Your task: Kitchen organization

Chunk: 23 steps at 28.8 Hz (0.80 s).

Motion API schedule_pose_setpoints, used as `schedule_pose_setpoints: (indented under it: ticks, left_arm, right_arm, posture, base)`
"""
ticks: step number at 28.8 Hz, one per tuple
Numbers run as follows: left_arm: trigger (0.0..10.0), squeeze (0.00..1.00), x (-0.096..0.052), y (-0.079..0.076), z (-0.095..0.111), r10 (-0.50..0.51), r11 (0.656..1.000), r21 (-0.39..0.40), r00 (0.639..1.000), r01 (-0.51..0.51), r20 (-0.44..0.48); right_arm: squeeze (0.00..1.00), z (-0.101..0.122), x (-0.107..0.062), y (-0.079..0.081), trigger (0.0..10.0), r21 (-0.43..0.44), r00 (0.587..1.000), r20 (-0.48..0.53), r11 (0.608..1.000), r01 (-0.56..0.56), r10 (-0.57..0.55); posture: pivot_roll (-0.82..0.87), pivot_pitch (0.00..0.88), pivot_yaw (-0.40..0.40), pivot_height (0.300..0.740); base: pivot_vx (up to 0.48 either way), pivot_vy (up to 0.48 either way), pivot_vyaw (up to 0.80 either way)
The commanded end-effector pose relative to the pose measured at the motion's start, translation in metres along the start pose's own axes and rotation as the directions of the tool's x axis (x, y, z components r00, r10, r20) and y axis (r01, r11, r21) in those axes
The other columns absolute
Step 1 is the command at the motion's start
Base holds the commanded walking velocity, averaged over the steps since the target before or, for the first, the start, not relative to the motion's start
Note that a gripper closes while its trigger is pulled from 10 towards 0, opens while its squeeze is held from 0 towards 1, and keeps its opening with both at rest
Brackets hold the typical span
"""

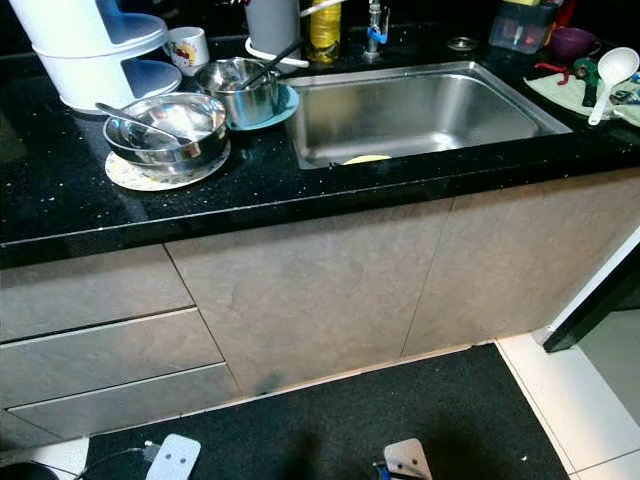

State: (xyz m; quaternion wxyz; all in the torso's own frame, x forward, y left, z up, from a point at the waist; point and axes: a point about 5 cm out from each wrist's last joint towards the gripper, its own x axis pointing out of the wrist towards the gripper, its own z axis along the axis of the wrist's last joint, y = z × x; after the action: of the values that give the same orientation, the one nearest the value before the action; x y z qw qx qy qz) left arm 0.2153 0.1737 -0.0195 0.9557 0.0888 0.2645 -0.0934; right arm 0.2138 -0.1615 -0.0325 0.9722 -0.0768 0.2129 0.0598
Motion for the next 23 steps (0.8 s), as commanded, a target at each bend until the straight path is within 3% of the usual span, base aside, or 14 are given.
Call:
schedule_pose_setpoints:
  ticks: [1,15,19,23]
  left_arm:
    - [10.0,0.0,-0.003,0.0,-0.013,-0.013,0.999,0.033,0.999,0.015,-0.051]
    - [10.0,0.0,0.01,0.004,0.001,0.024,0.999,0.025,0.999,-0.023,-0.024]
    - [10.0,0.0,0.015,0.007,0.009,0.067,0.996,-0.054,0.998,-0.067,0.004]
    - [10.0,0.0,0.017,0.008,0.011,0.074,0.994,-0.083,0.997,-0.074,-0.002]
  right_arm:
    - [0.0,-0.008,-0.004,0.0,10.0,0.028,1.0,-0.02,0.999,0.016,-0.015]
    - [0.0,0.002,0.006,-0.007,10.0,0.018,0.998,-0.002,0.998,0.058,-0.057]
    - [0.0,0.006,0.009,-0.009,10.0,0.023,0.997,0.014,0.997,0.078,-0.079]
    - [0.0,0.008,0.011,-0.01,10.0,0.024,0.996,0.023,0.996,0.091,-0.092]
  posture:
    - [0.04,0.3,0.039,0.74]
    - [0.02,0.249,0.047,0.74]
    - [0.01,0.235,0.041,0.74]
    - [0.0,0.224,0.041,0.74]
  base:
    - [0.0,0.0,0.0]
    - [0.0,0.0,0.0]
    - [0.0,0.0,0.0]
    - [0.0,0.0,0.0]
